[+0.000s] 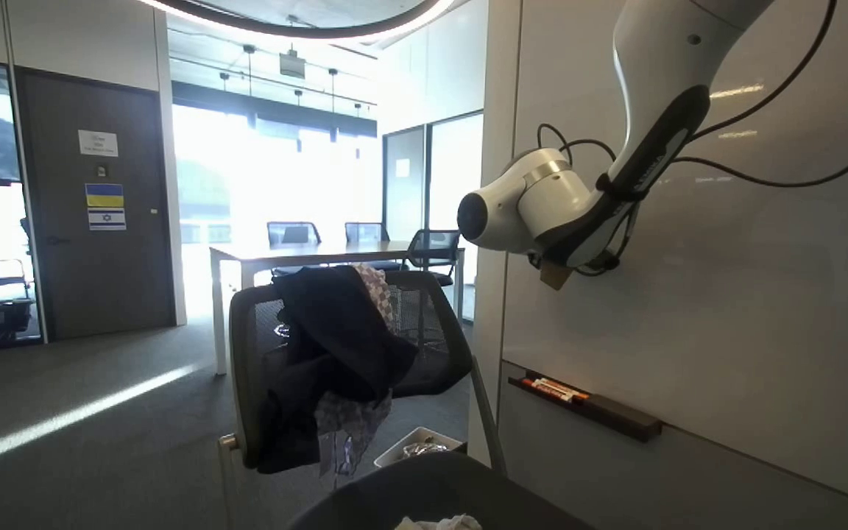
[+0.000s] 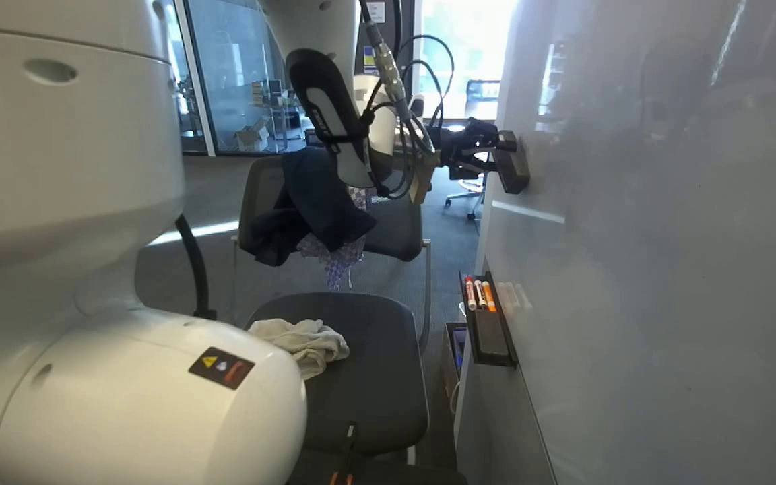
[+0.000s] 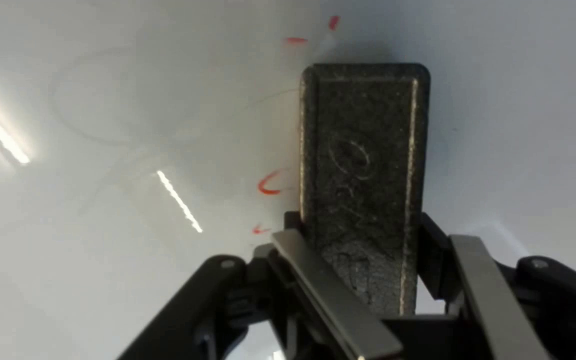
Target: Use the duster to wipe the white board
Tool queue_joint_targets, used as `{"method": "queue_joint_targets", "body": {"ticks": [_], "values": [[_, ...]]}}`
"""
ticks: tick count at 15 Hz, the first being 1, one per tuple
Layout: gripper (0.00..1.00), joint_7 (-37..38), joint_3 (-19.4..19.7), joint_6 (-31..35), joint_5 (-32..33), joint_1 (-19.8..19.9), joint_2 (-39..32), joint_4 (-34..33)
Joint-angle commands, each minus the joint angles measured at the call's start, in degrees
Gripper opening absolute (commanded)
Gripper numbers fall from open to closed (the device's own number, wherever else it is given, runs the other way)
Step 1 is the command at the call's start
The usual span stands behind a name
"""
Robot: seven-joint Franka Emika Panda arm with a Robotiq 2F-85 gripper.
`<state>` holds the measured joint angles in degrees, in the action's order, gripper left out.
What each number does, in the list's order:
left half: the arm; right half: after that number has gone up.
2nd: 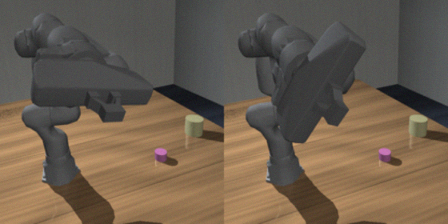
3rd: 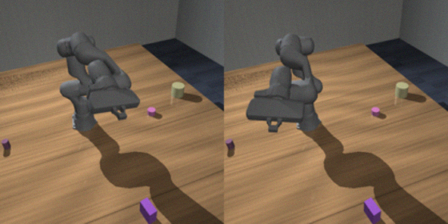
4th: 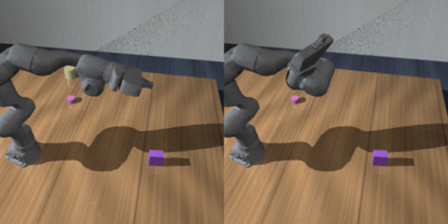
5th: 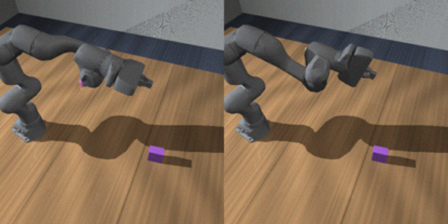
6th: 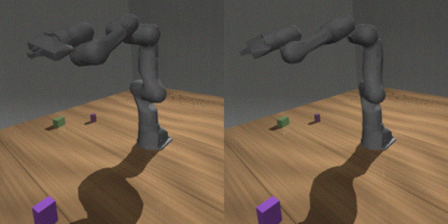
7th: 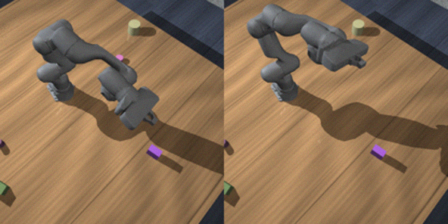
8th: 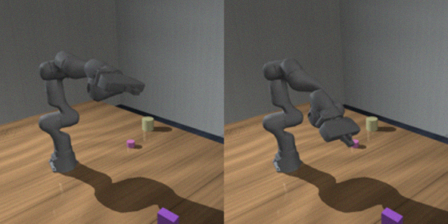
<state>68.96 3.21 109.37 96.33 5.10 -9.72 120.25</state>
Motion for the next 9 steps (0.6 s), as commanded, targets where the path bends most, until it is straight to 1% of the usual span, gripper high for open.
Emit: {"method": "queue_joint_targets", "body": {"ticks": [1, 3, 7, 9], "values": [[0.31, -2.5, 1.0, 11.1, 2.3, 2.2, -2.1, -1.2], [0.31, -4.0, 1.4, 11.3, 1.0, 2.5, -2.3, -1.2], [0.31, -3.8, 1.9, 3.9, -2.2, 2.0, 2.0, 2.3], [0.31, -2.9, 1.8, 2.5, -3.5, 1.8, 3.8, 3.6]]}}
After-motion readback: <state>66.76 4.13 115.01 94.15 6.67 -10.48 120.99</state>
